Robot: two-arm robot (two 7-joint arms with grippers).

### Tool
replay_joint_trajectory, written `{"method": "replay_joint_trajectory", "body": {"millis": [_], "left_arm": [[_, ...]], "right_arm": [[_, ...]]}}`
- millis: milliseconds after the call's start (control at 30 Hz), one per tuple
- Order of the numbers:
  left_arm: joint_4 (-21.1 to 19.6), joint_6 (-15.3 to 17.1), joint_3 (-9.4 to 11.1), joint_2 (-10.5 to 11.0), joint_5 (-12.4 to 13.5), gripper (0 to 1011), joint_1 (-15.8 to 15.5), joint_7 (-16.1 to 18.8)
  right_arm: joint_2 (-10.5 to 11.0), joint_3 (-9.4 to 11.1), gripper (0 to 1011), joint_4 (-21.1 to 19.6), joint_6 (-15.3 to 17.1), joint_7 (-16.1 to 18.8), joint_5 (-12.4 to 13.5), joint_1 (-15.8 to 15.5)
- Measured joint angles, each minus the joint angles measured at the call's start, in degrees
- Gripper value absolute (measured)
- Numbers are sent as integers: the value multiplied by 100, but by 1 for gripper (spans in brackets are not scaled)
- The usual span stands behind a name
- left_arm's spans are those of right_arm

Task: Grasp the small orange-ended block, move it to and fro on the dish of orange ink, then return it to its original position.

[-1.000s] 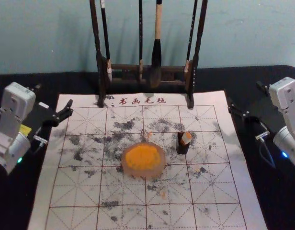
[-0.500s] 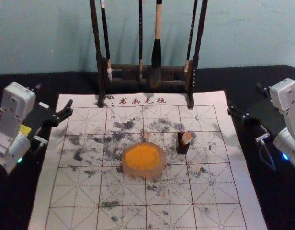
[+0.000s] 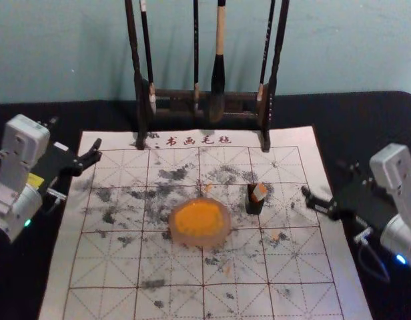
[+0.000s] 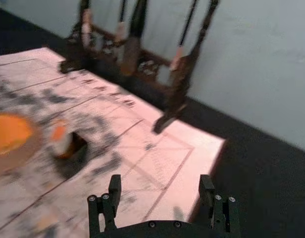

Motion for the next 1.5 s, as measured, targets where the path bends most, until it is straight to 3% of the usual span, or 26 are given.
{"method": "replay_joint_trajectory", "body": {"millis": [133,367,633,1067,1500], "left_arm": [[0,0,0,0,0,1001,0,0],[0,0,0,0,0,1001,0,0],[0,0,0,0,0,1001,0,0],[0,0,0,0,0,1002,0,0],[0,0,0,0,0,1001,0,0]], "right_arm": [[75,20,1000,-228,56,329,172,-221],[28,-19,1000,-350,-79,700,244,-317],[-336,-145,1000,-169,-328,898,107,-220],[-1082,-138,1000,314,-493,791,-28,82],[-1425,-86,1000,564,-324,786,-192,224]]}}
